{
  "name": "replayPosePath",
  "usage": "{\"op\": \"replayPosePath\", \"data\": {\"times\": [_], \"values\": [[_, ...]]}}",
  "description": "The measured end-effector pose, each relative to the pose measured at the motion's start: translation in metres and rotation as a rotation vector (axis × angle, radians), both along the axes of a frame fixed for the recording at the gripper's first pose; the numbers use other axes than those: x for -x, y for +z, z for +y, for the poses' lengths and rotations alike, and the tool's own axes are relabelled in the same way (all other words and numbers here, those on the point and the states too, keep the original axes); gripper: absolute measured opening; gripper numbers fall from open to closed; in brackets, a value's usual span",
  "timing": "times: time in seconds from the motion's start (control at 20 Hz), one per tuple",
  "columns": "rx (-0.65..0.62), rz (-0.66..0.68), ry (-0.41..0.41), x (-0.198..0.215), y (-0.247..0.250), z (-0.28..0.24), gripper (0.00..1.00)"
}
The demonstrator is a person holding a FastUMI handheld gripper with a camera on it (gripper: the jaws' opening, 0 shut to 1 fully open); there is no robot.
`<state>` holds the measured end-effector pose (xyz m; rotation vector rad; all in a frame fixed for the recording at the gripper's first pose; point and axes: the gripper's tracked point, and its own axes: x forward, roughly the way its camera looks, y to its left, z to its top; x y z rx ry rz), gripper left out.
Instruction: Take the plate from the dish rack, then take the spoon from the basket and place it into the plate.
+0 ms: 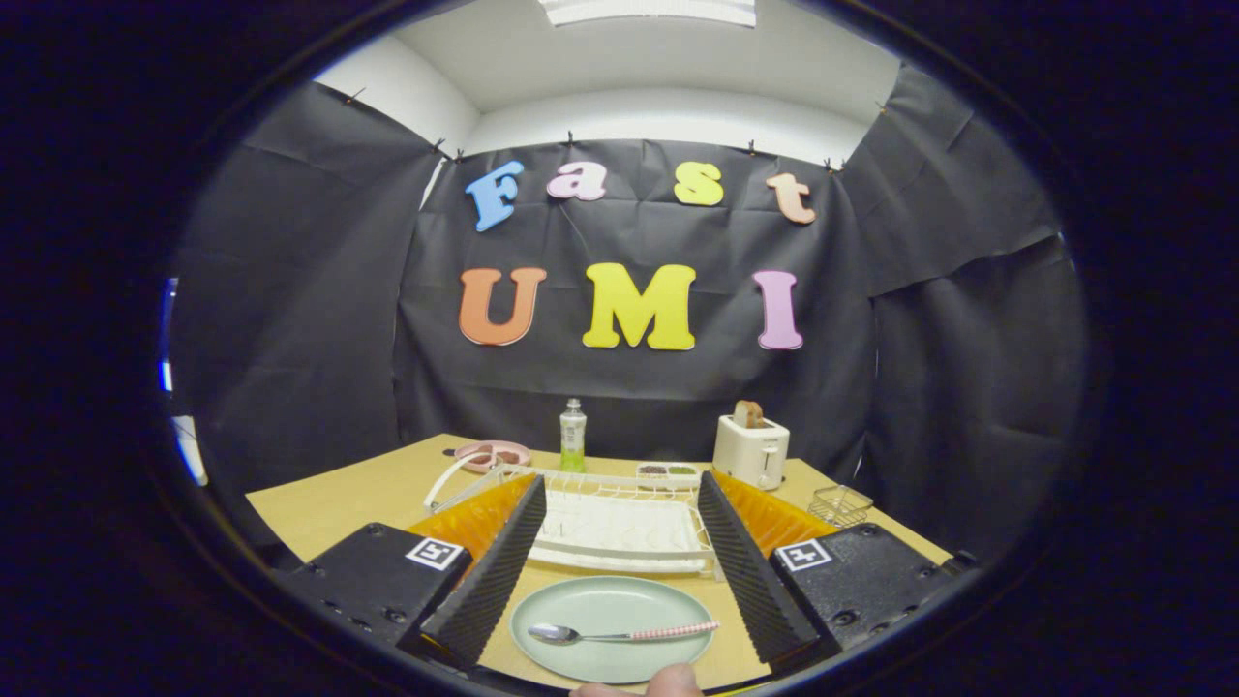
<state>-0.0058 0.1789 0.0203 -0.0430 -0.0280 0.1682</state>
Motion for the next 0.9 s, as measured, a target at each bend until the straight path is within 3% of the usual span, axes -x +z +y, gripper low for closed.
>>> {"op": "replayPosePath", "data": {"times": [0.3, 0.9], "values": [[-0.054, -0.016, -0.008, 0.013, -0.008, 0.020, 1.00], [-0.046, -0.015, -0.060, 0.006, -0.011, 0.030, 1.00]]}}
